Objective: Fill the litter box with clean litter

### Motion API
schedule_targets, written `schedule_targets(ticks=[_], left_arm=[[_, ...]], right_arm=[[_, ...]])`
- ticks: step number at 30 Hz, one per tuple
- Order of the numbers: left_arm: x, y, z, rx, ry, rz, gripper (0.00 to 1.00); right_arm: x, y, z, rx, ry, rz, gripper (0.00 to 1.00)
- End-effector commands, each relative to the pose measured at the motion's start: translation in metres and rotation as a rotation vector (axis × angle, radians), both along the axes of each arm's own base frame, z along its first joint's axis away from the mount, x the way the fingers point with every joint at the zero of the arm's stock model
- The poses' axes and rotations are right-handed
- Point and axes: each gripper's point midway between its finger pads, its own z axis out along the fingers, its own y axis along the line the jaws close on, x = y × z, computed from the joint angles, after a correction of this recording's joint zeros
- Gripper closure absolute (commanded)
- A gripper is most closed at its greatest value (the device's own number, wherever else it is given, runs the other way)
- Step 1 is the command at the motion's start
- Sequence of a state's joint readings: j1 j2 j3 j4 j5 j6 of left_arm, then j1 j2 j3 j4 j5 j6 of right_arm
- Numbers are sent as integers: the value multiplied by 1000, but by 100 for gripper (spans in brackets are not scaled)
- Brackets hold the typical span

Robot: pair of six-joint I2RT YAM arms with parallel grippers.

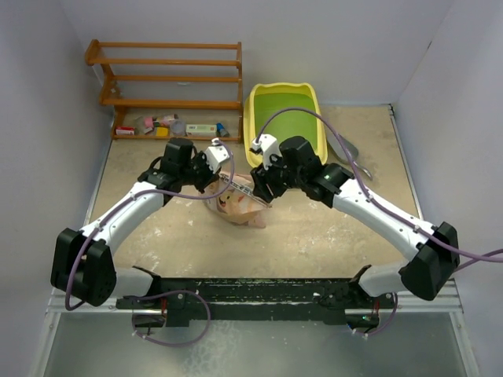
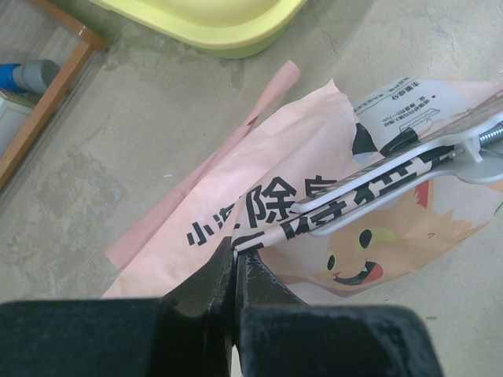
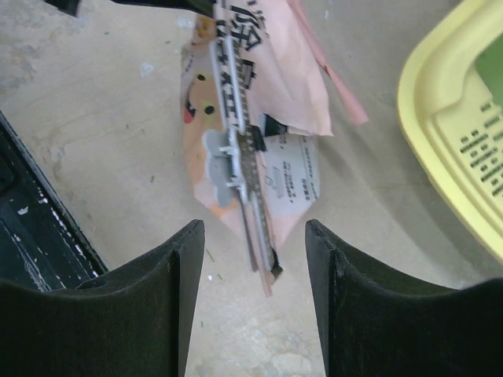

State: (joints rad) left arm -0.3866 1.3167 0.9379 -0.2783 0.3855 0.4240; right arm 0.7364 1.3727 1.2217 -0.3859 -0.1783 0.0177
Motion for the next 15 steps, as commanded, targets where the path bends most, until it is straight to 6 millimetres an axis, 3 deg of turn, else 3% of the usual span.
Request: schedule_targets(ticks=[1,7,15], left_arm=[[15,-17,42,-107,-37,15,100],[16,-14,47,-114,-60,34,100],[15,-15,48,-116,-64,34,100]], right_arm=[[0,37,25,84,-71,84,44],[-5,61,7,43,-74,86,44],[5,57,2,39,-108,7,48]])
